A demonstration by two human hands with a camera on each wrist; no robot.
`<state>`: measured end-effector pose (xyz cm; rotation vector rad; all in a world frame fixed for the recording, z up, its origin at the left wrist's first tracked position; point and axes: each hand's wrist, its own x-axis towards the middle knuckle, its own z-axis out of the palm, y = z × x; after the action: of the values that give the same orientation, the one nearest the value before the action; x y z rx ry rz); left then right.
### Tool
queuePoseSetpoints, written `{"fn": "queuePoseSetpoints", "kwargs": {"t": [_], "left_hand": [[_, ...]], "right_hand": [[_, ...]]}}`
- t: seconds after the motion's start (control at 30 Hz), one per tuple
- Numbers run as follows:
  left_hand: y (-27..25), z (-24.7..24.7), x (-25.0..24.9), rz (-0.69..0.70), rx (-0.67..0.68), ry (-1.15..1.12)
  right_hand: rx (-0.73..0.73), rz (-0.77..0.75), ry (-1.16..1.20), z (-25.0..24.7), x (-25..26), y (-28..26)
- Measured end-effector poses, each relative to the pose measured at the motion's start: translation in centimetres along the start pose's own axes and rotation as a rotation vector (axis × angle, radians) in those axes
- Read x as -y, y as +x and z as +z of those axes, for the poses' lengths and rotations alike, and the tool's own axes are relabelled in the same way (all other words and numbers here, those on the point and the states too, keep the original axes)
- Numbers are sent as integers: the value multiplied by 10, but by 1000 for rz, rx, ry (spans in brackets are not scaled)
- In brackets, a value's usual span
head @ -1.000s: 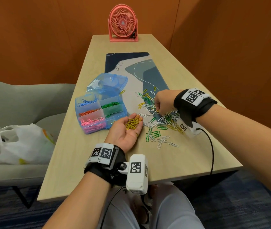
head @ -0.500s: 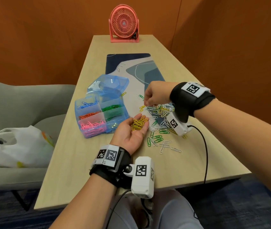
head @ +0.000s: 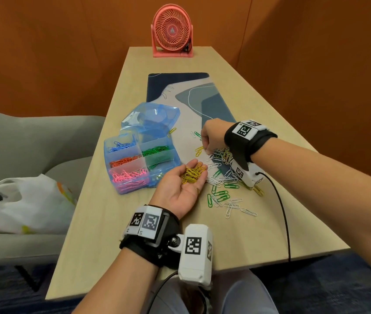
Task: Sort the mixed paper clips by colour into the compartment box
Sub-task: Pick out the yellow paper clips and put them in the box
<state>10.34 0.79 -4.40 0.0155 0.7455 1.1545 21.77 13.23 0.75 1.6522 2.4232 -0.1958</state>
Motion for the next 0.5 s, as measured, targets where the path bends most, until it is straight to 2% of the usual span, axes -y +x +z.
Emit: {"fn": "queuePoseSetpoints", "kwargs": {"t": [0.13,0.3,0.5], "left_hand": [[2,1,-1,-10,10,9],[6,4,0,-10,26,28],[10,3,0,-14,47,13]], "right_hand": [[65,-1,-64,-5,-3,-3],[-47,-95,20,2,8,2],[47,-111,-13,3,10,5]]}}
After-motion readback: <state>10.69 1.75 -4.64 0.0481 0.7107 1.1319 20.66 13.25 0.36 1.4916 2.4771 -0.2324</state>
